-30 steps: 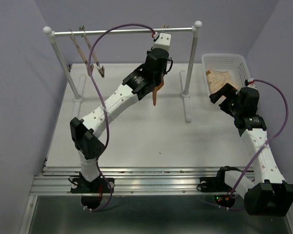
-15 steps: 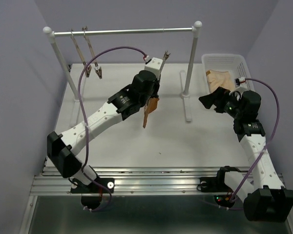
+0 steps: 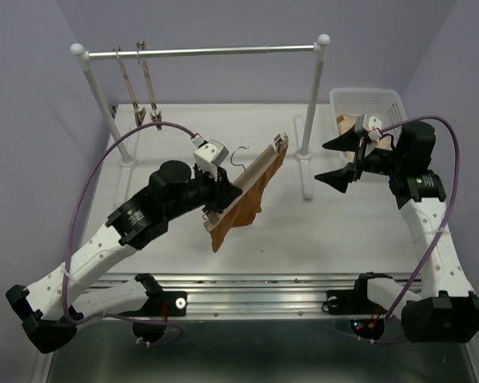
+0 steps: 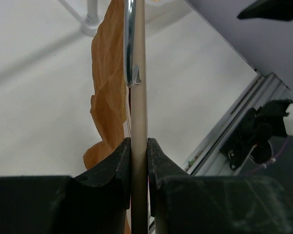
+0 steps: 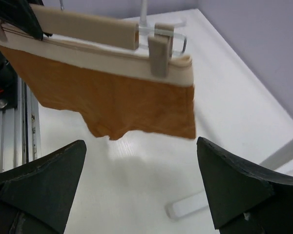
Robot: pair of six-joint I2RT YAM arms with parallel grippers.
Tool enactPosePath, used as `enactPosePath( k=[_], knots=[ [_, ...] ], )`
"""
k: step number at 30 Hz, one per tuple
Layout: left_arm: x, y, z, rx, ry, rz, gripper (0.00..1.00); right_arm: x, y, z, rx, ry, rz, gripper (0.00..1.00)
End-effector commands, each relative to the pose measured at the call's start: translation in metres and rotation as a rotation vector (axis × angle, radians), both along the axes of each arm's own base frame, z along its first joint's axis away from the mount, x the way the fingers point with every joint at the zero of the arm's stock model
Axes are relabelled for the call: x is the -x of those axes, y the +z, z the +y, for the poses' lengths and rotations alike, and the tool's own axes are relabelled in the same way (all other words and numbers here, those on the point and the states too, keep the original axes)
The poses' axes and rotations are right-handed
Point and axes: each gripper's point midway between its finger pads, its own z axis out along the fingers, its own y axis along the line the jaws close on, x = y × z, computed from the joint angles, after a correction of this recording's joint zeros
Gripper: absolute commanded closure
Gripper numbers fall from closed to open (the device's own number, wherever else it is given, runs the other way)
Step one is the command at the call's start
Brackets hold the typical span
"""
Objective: Remove the underwear clipped to the hanger
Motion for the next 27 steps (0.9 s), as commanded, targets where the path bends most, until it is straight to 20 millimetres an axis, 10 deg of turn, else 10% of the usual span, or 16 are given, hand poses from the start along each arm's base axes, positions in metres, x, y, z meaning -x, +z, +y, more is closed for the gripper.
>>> enactPosePath(
  k=[1, 16, 27],
  knots=[
    [0.035, -0.01, -0.002, 0.015, -0.14, 0.063, 1.0, 0.007, -0.005, 0.018, 0.162, 0.204, -0.196, 0.0],
    [0.046, -0.054, 0.008, -0.101, -0.178, 0.125, 1.0, 0.005, -0.047, 0.069, 0.735, 0.498, -0.252, 0.0],
    [0.041, -0.051, 0.014, -0.149, -0.157, 0.105, 1.0, 0.015, -0.07, 0.084, 0.793, 0.546, -0.176, 0.0]
  ],
)
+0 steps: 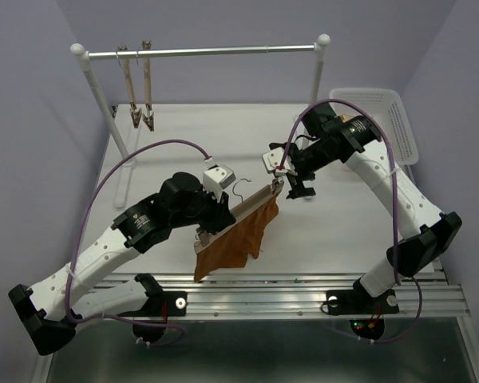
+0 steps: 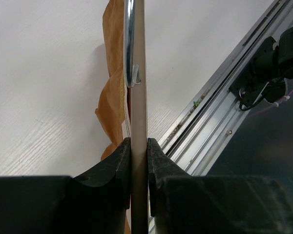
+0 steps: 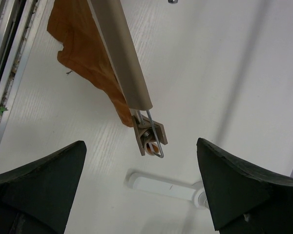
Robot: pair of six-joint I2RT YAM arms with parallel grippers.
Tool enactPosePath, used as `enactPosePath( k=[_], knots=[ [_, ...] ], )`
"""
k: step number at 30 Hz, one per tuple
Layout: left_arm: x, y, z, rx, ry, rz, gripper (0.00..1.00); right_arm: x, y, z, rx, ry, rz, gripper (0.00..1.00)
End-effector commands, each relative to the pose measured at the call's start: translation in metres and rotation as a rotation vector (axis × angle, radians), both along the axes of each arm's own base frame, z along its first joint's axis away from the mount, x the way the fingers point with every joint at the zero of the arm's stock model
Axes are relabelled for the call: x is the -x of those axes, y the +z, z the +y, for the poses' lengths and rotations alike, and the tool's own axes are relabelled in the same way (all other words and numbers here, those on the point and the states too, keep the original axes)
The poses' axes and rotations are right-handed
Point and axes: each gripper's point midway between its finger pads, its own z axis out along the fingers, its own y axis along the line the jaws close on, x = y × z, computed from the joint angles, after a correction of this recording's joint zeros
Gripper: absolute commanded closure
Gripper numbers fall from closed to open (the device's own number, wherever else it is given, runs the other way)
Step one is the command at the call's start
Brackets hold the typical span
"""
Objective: Remove the underwear clipped to the hanger
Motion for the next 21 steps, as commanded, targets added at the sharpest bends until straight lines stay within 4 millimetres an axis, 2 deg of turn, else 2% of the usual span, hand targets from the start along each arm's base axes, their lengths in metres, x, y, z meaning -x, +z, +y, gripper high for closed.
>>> enactPosePath(
  k=[1, 9, 17, 20, 21],
  knots=[
    [-0.005, 0.029, -0.002, 0.041, -0.013, -0.083, 1.0, 0.008, -0.002, -0.006, 0.048, -0.006, 0.021, 0.0],
    [-0.002, 0.031, -0.004, 0.055, -0.031, -0.087, 1.0, 0.008, -0.005, 0.001, 0.032, 0.004, 0.032, 0.0],
    [-0.002, 0.039, -0.007, 0.078, -0.045, -0.109, 1.0, 0.006, -0.021, 0.005, 0.069, -0.01, 0.051, 0.02],
    [-0.003, 0.037, -0.007, 0.071, -0.045, -0.107, 1.0, 0.006, -0.024, 0.007, 0.078, -0.007, 0.053, 0.06],
    [-0.003, 0.037, -0.007, 0.069, -0.043, -0.104, 1.0, 0.006, -0.025, 0.007, 0.079, -0.009, 0.054, 0.1]
  ],
)
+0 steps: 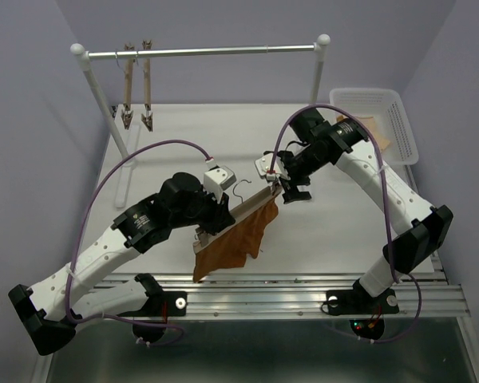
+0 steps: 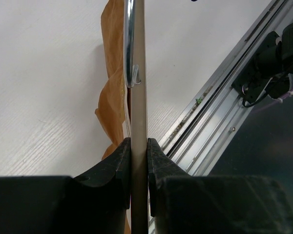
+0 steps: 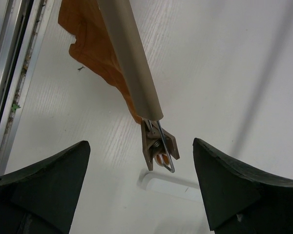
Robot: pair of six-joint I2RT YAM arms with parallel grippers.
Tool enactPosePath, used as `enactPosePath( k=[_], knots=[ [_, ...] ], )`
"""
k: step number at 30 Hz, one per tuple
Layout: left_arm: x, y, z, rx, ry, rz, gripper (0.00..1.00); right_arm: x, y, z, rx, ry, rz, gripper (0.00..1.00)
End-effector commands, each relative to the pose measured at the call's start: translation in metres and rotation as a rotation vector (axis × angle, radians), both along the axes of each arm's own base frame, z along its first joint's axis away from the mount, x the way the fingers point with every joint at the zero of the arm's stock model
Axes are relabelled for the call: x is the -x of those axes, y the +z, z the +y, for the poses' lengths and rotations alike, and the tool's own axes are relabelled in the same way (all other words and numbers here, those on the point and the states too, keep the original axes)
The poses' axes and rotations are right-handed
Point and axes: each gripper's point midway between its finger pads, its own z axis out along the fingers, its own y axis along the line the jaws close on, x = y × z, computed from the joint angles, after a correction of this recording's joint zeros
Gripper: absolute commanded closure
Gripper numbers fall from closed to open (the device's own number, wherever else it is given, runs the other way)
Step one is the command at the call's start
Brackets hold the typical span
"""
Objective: Remove the underwear clipped to the hanger
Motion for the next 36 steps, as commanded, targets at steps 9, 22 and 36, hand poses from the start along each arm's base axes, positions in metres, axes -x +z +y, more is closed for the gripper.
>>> enactPosePath(
  k=[9, 22, 36],
  knots=[
    [-0.004, 0.039, -0.009, 0.085, -0.031, -0.092, 1.0, -0.002, -0.007, 0.002, 0.033, -0.022, -0.006, 0.28],
    [-0.005, 0.031, -0.007, 0.057, -0.022, -0.078, 1.0, -0.001, 0.002, 0.0, 0.034, -0.013, -0.024, 0.57],
    [-0.004, 0.021, -0.005, 0.03, -0.023, -0.06, 1.0, 0.005, 0.002, -0.003, 0.054, 0.041, -0.049, 0.99]
  ],
)
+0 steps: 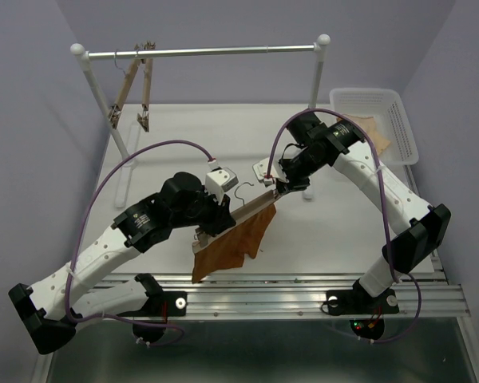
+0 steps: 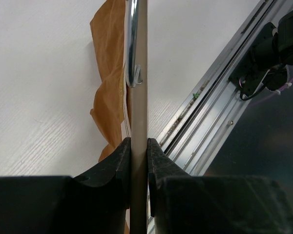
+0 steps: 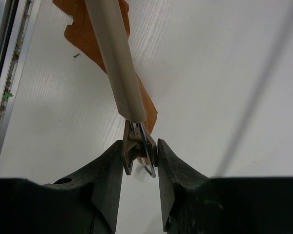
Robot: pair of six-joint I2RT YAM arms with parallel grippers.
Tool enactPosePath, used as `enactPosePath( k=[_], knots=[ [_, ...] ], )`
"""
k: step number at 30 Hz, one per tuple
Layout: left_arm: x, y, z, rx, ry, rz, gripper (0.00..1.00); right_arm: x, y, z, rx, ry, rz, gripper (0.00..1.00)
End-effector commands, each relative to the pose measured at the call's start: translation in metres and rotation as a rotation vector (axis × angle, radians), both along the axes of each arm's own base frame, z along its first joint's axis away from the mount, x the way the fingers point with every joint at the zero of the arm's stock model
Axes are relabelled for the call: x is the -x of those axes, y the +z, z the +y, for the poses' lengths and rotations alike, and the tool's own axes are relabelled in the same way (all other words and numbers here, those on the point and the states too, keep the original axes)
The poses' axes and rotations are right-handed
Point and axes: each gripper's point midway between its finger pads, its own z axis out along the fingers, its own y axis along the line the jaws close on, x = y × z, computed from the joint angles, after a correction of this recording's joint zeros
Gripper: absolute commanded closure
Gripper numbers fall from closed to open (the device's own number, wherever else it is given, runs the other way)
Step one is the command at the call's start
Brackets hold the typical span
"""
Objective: Remove the underwear clipped to the hanger
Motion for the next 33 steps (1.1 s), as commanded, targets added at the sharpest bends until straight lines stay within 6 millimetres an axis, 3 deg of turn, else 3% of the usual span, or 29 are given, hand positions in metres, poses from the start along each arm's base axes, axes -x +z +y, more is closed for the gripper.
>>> enactPosePath(
  k=[1, 6, 8, 11, 20, 30, 32, 33],
  knots=[
    [-0.007, 0.022, -0.005, 0.049, -0.002, -0.063, 1.0, 0.007, 0.013, 0.001, -0.008, 0.036, -0.026, 0.99],
    [0.001, 0.023, -0.01, 0.063, -0.067, -0.069, 1.0, -0.007, 0.014, -0.009, 0.056, 0.061, -0.112, 0.99],
    [-0.001, 0.021, -0.01, 0.048, -0.063, -0.062, 1.0, -0.012, 0.024, -0.007, 0.047, 0.034, -0.127, 0.99],
    [-0.002, 0.022, -0.015, 0.059, -0.079, -0.064, 1.0, -0.003, 0.036, 0.001, 0.008, 0.031, -0.125, 0.99],
    [-0.011, 0.038, -0.024, 0.098, -0.088, -0.134, 1.0, 0.008, 0.048, -0.005, 0.005, 0.004, -0.148, 0.99],
    [-0.014, 0.035, -0.023, 0.071, -0.095, -0.146, 1.0, 0.01, 0.041, -0.015, 0.039, -0.003, -0.17, 0.99],
    [-0.013, 0.037, -0.024, 0.077, -0.102, -0.148, 1.0, 0.009, 0.037, -0.017, 0.05, -0.006, -0.17, 0.96],
    [-0.013, 0.038, -0.024, 0.081, -0.104, -0.148, 1.0, 0.008, 0.036, -0.019, 0.061, -0.01, -0.175, 0.89]
  ],
)
